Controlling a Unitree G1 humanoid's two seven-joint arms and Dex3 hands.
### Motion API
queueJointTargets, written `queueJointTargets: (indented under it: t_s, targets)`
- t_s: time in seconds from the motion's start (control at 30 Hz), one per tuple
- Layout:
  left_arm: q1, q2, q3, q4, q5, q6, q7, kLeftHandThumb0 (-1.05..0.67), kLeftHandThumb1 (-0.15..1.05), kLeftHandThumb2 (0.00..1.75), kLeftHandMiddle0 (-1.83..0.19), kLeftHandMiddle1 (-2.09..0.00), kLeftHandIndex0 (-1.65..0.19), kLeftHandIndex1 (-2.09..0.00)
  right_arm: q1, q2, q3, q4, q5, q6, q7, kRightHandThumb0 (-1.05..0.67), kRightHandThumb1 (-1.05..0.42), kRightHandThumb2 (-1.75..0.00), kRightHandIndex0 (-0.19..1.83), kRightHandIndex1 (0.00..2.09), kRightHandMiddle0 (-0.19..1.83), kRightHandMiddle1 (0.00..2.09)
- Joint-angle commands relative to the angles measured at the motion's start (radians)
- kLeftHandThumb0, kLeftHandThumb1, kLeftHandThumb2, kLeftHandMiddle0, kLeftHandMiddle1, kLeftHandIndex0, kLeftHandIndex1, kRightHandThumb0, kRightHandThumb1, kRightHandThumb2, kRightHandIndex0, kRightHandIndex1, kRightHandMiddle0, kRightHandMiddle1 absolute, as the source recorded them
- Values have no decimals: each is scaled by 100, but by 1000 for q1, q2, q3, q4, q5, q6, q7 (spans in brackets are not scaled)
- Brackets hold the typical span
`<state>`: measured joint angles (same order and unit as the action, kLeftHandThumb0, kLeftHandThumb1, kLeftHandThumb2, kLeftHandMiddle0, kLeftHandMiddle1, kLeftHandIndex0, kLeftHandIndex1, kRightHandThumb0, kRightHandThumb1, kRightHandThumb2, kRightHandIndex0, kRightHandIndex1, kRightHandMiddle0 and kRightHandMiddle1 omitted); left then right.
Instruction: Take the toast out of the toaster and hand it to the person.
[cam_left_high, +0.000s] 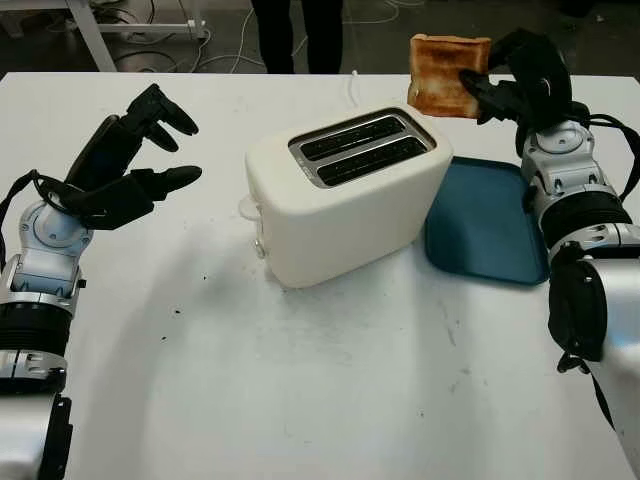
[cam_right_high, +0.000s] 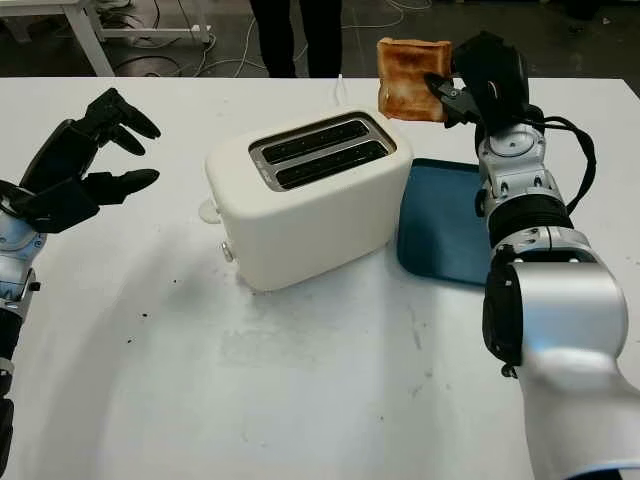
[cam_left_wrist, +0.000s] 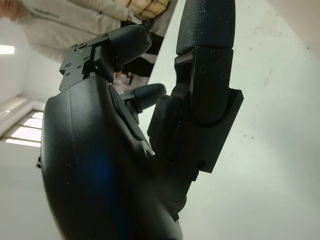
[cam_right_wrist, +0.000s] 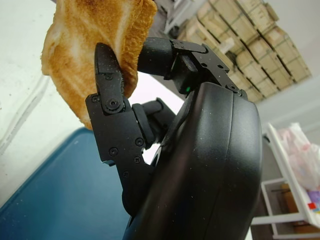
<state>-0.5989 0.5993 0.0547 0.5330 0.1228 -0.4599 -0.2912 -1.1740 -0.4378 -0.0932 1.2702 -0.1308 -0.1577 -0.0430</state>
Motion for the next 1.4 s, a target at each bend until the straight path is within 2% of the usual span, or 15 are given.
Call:
queueJointTargets:
  t_s: [0.0,0.1,0.2,0.77,1.03,1.37]
  targets:
    - [7,6,2,-2,7,-8,5,-105,92,34,0,-173,0,-159,5,-2,6,-1,-5,2,4,-30,-92,-32,93,175,63,175]
    - [3,6,3,12,0,-23,-2,-105,92,34,0,-172,0,-159,2,-3,11,0,-5,5,-1,-30,-92,-31,93,175,65,175]
    - [2,6,2,9,2,-19,-1,-105,92,34,0,-172,0,-159,0,-5,15,0,-5,8,0,-32,-92,-33,91,175,54,175]
    - [-1,5,3,16,-4,-27,-5,-105,92,33,0,-172,0,-158,-3,-4,-8,-3,17,-3,-9,-27,-92,-29,93,175,59,175]
    - [4,6,3,5,8,-18,7,-105,92,34,0,-173,0,-159,-7,-21,30,-3,-31,-9,-37,-27,-92,-31,97,175,61,175]
    - [2,8,3,10,3,-20,-1,-105,92,34,0,-173,0,-159,-11,-15,2,-3,-11,-1,-6,-27,-92,-31,97,175,59,175]
